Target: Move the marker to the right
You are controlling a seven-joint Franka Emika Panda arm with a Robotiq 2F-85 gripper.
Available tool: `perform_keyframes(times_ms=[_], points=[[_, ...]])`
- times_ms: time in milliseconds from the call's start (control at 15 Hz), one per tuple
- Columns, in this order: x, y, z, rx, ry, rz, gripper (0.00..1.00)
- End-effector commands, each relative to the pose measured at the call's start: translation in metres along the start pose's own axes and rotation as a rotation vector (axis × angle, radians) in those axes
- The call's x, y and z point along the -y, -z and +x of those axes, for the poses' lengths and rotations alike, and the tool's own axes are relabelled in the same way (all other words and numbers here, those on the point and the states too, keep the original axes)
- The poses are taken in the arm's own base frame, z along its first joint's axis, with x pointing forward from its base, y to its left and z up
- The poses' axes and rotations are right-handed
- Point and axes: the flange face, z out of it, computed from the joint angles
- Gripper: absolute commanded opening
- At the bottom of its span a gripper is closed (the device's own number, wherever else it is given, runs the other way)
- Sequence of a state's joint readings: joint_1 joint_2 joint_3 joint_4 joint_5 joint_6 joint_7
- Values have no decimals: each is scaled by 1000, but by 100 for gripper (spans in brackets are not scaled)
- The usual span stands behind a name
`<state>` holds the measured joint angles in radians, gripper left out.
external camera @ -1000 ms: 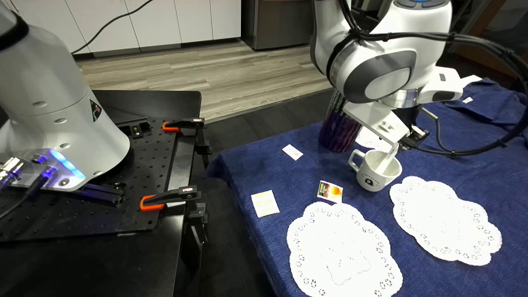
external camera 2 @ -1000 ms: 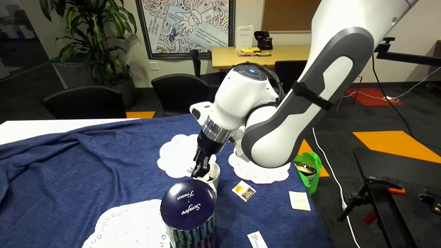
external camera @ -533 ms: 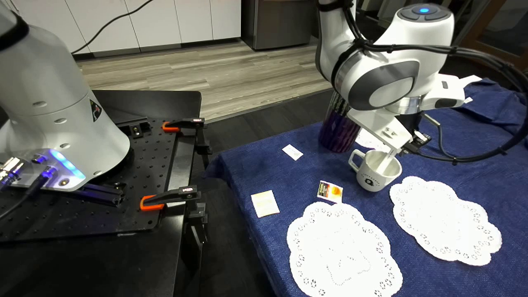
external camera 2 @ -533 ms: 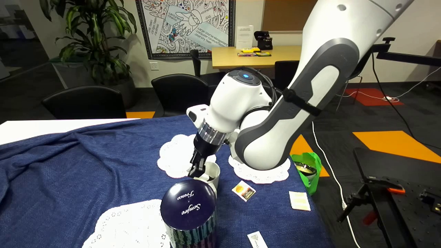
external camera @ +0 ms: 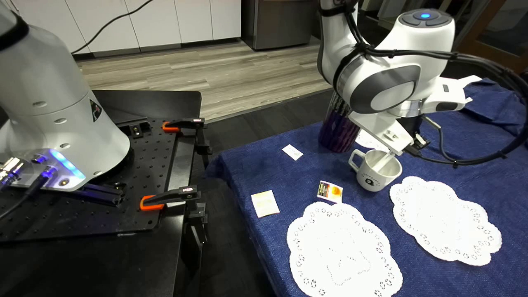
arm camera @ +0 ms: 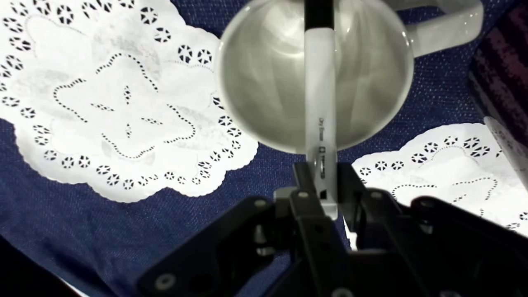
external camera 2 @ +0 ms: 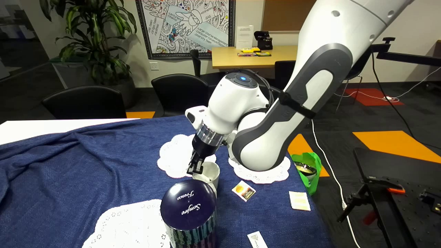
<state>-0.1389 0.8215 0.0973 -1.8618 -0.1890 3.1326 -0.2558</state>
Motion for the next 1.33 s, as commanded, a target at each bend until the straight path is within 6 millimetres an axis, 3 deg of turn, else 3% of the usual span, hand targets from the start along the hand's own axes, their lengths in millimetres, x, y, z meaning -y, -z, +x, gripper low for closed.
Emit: perform_keyframes(times_ms=[0, 267, 600, 667, 733, 1000, 1133, 1267], points=[[0, 12, -3, 0, 23, -6, 5], [4, 35, -14, -63, 37, -47, 5], [10, 84, -32, -219, 72, -158, 5], [3, 99, -4, -227, 83, -167, 5], [6, 108, -5, -238, 84, -176, 5], [5, 156, 28, -318, 65, -219, 5], [1, 172, 33, -336, 33, -245, 5], [-7, 180, 21, -319, -31, -276, 5]])
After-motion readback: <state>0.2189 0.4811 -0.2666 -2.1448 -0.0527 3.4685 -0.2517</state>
